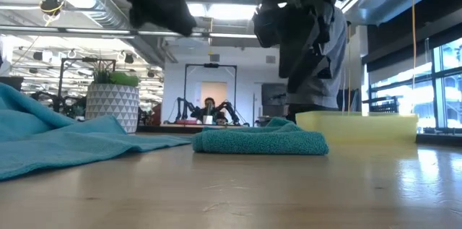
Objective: Fold microfiber towels
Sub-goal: Put the folded blue microfiber towel into the bin
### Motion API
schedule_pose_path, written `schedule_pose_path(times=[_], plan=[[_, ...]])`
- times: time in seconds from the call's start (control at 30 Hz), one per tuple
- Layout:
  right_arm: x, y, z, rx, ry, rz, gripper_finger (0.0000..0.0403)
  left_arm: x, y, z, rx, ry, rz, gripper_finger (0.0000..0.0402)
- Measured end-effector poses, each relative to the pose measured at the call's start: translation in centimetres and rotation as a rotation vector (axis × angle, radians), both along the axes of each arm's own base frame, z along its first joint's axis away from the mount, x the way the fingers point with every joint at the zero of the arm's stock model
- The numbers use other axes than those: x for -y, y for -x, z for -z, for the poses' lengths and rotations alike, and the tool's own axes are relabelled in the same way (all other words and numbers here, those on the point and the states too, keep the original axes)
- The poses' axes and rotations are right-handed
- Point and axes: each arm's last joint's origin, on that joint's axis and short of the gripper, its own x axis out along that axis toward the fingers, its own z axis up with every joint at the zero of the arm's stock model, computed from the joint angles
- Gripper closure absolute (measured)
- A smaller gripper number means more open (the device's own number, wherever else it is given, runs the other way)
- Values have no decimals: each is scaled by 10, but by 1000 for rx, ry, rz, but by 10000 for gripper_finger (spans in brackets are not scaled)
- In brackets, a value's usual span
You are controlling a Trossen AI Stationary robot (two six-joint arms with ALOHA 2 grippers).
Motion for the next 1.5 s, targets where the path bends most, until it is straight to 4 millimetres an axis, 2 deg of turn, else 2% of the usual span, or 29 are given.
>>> schedule_pose_path(times=[0.2,0.33,0.43,0.6,0.8,1.0,1.17,1.4,1.5], plan=[[19,8,13,-49,-102,45,170,14,13,-9,29,43,10,304],[29,16,27,-73,-206,58,146,27,18,-9,41,81,32,304],[39,24,33,-80,-232,78,143,37,22,-10,51,116,44,304],[57,38,28,-34,-164,143,143,48,27,-10,76,164,34,304],[75,44,32,84,-69,231,143,52,28,-12,92,163,39,304],[81,47,58,46,-70,250,143,52,27,-13,107,171,37,304],[83,42,70,114,-93,268,143,52,27,-13,107,171,37,304],[84,37,92,86,-129,216,143,52,28,-12,104,189,23,304],[84,32,95,126,-120,197,143,52,28,-12,103,213,16,304]])
